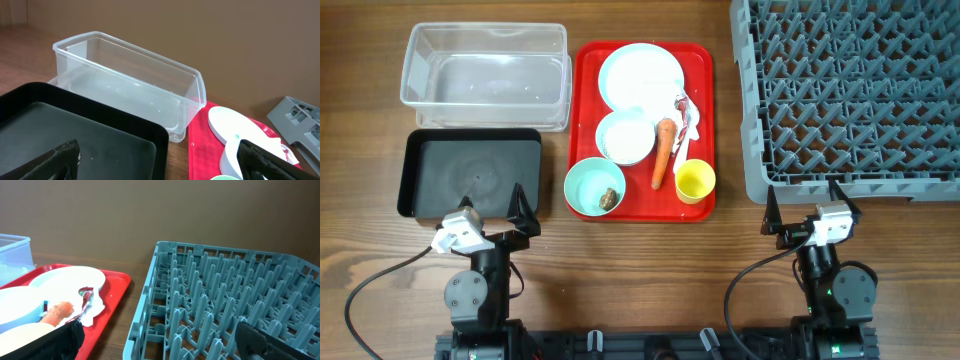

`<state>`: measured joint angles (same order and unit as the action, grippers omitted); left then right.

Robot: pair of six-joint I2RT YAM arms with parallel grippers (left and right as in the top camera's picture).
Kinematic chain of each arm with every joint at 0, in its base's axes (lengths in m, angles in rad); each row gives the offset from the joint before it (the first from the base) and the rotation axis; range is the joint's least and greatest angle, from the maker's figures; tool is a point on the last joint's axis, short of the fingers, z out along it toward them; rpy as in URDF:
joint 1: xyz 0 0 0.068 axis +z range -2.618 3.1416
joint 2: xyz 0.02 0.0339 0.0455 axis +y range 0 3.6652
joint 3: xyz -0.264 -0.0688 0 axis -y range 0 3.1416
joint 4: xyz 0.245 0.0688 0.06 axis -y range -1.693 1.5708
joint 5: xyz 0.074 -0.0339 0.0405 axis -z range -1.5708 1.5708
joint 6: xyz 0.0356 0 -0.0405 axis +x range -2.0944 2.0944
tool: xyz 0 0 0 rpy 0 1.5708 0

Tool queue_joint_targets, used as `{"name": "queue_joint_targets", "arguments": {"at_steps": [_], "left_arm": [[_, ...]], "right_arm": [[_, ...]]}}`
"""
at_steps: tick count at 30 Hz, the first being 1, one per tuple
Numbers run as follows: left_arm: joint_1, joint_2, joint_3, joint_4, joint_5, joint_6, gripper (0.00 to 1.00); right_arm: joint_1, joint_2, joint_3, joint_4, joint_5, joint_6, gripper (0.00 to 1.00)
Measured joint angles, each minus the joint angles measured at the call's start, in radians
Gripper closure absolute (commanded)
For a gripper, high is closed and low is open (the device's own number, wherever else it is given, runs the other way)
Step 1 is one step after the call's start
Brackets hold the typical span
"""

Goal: Sort waste into correct bins and load items into the dishwasher rack

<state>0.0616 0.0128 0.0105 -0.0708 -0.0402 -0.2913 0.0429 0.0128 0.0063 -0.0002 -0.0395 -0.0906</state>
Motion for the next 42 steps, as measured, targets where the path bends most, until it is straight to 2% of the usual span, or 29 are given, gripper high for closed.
{"name": "queue_joint_targets", "arguments": {"at_steps": [5,8,11,16,20,22,26,28,32,35,38,42], "left_arm": [[0.000,0.000,0.000,0.014,0.023,0.000,0.00],[0.000,0.001,0.006,0.049,0.065,0.002,0.00],[0.000,0.017,0.051,0.040,0.076,0.018,0.00],[0.000,0.172,0.267,0.053,0.078,0.039,0.00],[0.000,0.389,0.439,0.015,0.106,0.043,0.00],[0.000,0.506,0.554,-0.074,0.126,0.045,0.00],[-0.010,0.748,0.840,-0.378,0.143,0.046,0.00],[-0.042,0.889,1.004,-0.541,0.140,0.046,0.00],[-0.134,1.096,1.210,-0.722,0.105,0.046,0.00],[-0.231,1.246,1.309,-0.799,0.070,0.050,0.00],[-0.303,1.348,1.321,-0.813,0.061,0.054,0.00],[-0.381,1.476,1.323,-0.812,0.084,0.054,0.00]], "right_arm": [[0.000,0.002,0.000,0.059,-0.010,0.008,0.00],[0.000,0.003,0.000,0.358,-0.043,0.076,0.00],[0.000,0.003,0.006,0.500,-0.047,0.103,0.00],[0.000,0.054,0.065,0.515,-0.047,0.122,0.00],[0.000,0.166,0.194,0.528,-0.054,0.124,0.00],[0.000,0.236,0.269,0.505,-0.077,0.124,0.00],[-0.001,0.462,0.499,0.385,-0.168,0.125,0.00],[-0.001,0.592,0.642,0.267,-0.201,0.127,0.00],[-0.001,0.822,0.908,0.003,-0.254,0.132,0.00],[-0.001,0.992,1.113,-0.224,-0.280,0.133,0.00],[-0.001,1.122,1.254,-0.394,-0.296,0.135,0.00],[-0.001,1.234,1.290,-0.422,-0.304,0.140,0.00]]}}
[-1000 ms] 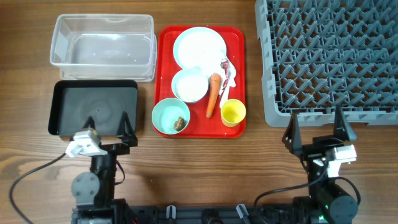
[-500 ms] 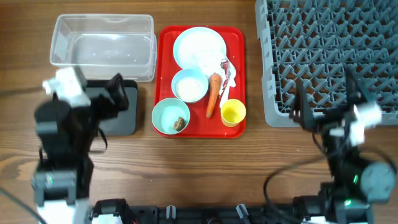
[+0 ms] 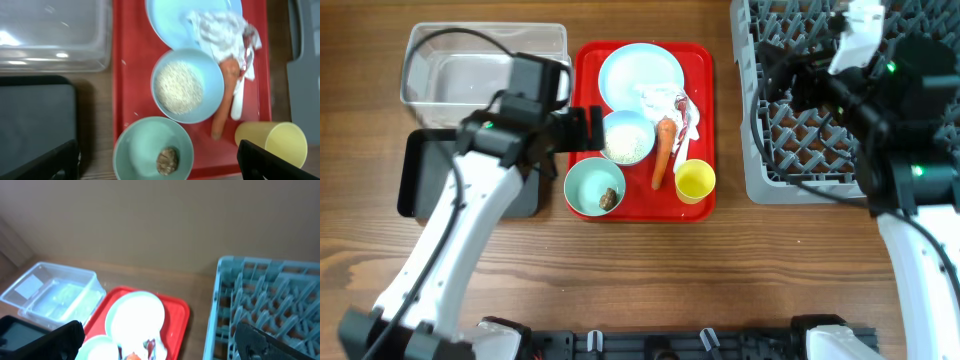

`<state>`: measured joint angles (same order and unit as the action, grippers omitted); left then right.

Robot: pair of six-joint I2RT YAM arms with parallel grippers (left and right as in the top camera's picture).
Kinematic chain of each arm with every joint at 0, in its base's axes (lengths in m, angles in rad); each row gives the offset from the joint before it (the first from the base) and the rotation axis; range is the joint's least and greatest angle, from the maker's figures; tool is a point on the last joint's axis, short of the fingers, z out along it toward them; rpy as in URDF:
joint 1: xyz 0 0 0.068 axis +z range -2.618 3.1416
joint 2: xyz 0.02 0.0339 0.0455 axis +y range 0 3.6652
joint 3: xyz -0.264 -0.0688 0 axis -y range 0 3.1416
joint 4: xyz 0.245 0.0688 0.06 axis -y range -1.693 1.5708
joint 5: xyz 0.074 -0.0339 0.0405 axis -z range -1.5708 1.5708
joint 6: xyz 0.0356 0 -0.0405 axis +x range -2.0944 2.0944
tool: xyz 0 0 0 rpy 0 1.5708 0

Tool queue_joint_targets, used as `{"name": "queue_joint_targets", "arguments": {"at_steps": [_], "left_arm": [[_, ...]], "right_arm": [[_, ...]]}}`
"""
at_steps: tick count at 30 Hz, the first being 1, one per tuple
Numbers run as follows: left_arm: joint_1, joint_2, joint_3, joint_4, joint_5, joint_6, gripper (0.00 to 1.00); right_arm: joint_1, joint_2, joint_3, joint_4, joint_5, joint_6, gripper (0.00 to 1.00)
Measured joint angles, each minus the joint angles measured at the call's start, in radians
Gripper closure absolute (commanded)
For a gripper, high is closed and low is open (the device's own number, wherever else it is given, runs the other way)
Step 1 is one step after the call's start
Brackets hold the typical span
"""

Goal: Sort waste into correct bins and load items into the dishwasher rack
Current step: 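Reach the left gripper to the light-blue bowl with the scrap and grasp it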

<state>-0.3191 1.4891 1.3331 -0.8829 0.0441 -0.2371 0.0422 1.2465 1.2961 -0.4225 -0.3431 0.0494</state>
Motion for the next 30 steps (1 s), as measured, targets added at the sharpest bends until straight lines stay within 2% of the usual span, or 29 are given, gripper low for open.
{"name": "queue_joint_targets", "arguments": {"at_steps": [3,7,15,19,25,30], "left_arm": [[-0.029,0.063,0.000,0.005,0.069,0.000,0.02],[-0.072,0.142,0.000,0.019,0.133,0.002,0.26],[-0.222,0.342,0.005,-0.024,0.155,0.011,0.51],[-0.264,0.415,0.006,-0.045,0.098,-0.041,0.53],[-0.263,0.422,0.006,-0.045,0.035,-0.093,0.54],[-0.263,0.422,0.006,-0.044,-0.061,-0.160,0.74]], "right_arm": [[0.000,0.056,0.001,-0.043,-0.013,0.026,0.00],[0.000,0.102,0.001,-0.148,-0.017,0.039,0.00],[0.000,0.103,0.001,-0.177,-0.020,0.040,0.02],[0.000,0.103,0.001,-0.177,-0.020,0.040,0.02],[0.000,0.103,0.001,-0.171,-0.019,0.039,0.02],[0.000,0.103,0.001,-0.168,-0.019,0.037,0.02]]}}
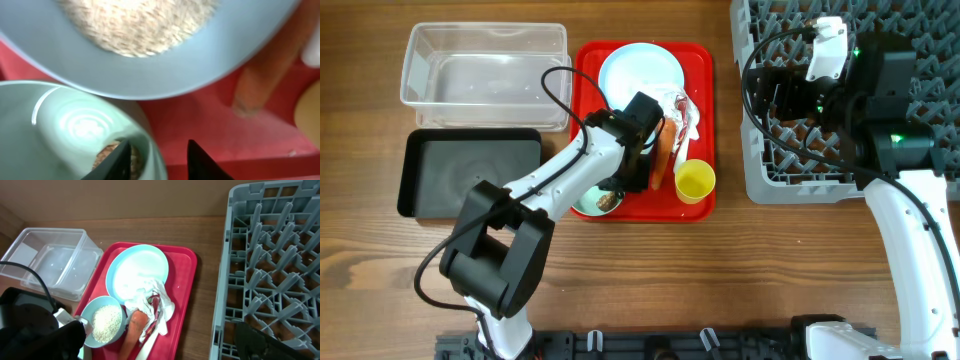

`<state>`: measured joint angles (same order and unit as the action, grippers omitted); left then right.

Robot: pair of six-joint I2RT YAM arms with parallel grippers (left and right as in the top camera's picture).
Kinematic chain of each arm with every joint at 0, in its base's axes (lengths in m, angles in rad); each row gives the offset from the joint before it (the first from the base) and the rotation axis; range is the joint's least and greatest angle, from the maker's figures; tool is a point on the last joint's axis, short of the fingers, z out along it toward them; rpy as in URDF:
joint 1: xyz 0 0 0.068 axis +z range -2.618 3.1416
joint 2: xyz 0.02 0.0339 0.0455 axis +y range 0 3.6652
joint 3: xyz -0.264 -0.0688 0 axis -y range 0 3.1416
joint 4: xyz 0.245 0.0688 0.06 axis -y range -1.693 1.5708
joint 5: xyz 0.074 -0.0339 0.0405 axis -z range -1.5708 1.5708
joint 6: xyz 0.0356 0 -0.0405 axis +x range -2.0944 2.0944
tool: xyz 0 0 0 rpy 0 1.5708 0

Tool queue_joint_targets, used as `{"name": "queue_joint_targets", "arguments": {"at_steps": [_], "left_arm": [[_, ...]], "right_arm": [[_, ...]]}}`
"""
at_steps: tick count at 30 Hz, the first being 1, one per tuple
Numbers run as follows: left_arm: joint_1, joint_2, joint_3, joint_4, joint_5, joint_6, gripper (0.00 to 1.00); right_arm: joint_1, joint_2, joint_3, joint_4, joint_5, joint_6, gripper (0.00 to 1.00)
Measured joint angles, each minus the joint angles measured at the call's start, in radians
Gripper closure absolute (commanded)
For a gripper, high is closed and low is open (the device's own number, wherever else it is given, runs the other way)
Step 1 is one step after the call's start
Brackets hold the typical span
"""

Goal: Sort waste into correct bins and load items into the dishwasher rack
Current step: 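Reach the left gripper to the light-blue bowl with the scrap and grasp it, then carry the bowl left and tip the scrap onto the black tray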

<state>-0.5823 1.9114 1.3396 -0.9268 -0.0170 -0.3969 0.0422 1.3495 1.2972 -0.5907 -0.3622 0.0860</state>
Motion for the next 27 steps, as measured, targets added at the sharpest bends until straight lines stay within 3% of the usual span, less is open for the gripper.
{"name": "queue_joint_targets", "arguments": {"at_steps": [10,20,27], "left_arm": [[0.000,0.013,0.000,0.019,-0.047,-0.028,0.93],[-0.006,0.017,0.000,0.028,-0.065,-0.033,0.96],[0.006,-0.042,0.018,-0.088,-0.064,-0.032,0.96]], "right_arm": [[0.000,0.000,0.000,-0.001,0.000,0.000,0.02],[0.000,0.000,0.000,-0.005,0.000,0.000,0.02],[0.000,0.000,0.000,-0.007,0.000,0.000,0.02]]}}
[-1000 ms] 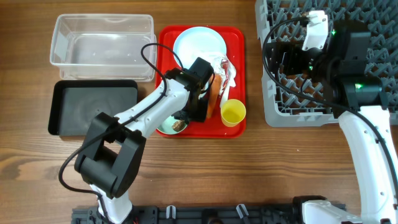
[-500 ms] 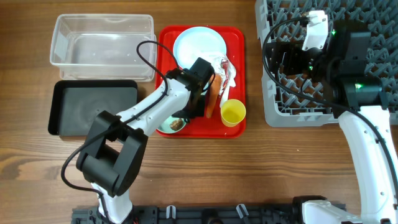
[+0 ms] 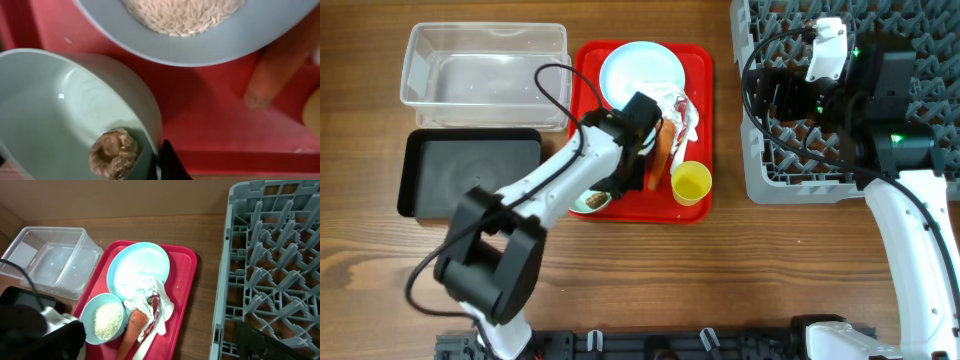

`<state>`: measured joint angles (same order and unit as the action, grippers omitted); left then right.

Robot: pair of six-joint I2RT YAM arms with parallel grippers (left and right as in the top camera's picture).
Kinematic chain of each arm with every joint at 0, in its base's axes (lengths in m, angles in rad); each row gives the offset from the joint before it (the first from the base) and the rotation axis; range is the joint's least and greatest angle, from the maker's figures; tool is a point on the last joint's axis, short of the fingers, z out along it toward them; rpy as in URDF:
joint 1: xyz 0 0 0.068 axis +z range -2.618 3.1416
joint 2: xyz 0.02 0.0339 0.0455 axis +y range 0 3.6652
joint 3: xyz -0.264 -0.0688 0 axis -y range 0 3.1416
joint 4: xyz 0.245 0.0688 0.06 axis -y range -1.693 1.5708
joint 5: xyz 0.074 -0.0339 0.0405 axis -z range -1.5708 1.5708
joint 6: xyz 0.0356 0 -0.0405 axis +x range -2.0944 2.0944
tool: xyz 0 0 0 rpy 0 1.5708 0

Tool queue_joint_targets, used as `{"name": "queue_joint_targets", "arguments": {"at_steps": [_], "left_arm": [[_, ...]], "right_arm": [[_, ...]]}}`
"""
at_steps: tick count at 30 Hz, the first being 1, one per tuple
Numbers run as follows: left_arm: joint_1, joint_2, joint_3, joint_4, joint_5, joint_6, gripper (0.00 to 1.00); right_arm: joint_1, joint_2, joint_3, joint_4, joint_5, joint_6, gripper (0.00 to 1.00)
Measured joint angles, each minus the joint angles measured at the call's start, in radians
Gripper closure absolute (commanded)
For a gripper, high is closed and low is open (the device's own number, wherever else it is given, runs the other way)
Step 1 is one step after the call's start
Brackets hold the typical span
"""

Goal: Sort waste into correct bins and load items into the dishwasher rack
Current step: 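Carry the bowl left and tip the scrap onto the black tray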

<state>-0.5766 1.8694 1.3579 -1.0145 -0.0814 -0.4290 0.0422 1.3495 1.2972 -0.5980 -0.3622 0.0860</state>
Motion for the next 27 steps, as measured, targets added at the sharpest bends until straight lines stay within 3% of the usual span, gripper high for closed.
{"name": "queue_joint_targets", "arguments": {"at_steps": [7,14,21,27], "left_arm": [[0.158,-0.236,0.040,0.013,0.131,0.000,0.96],[0.445,-0.270,0.042,-0.003,0.288,0.044,0.96],[0.792,-0.269,0.026,-0.024,0.628,0.233,0.96],[1.034,-0.265,-0.146,0.060,0.997,0.389,0.96]], "right_arm": [[0.000,0.000,0.000,0.000,0.000,0.000,0.02],[0.000,0.000,0.000,0.000,0.000,0.042,0.02],[0.000,0.000,0.000,-0.002,0.000,0.056,0.02],[0.000,0.000,0.000,-0.001,0.000,0.060,0.01]]}}
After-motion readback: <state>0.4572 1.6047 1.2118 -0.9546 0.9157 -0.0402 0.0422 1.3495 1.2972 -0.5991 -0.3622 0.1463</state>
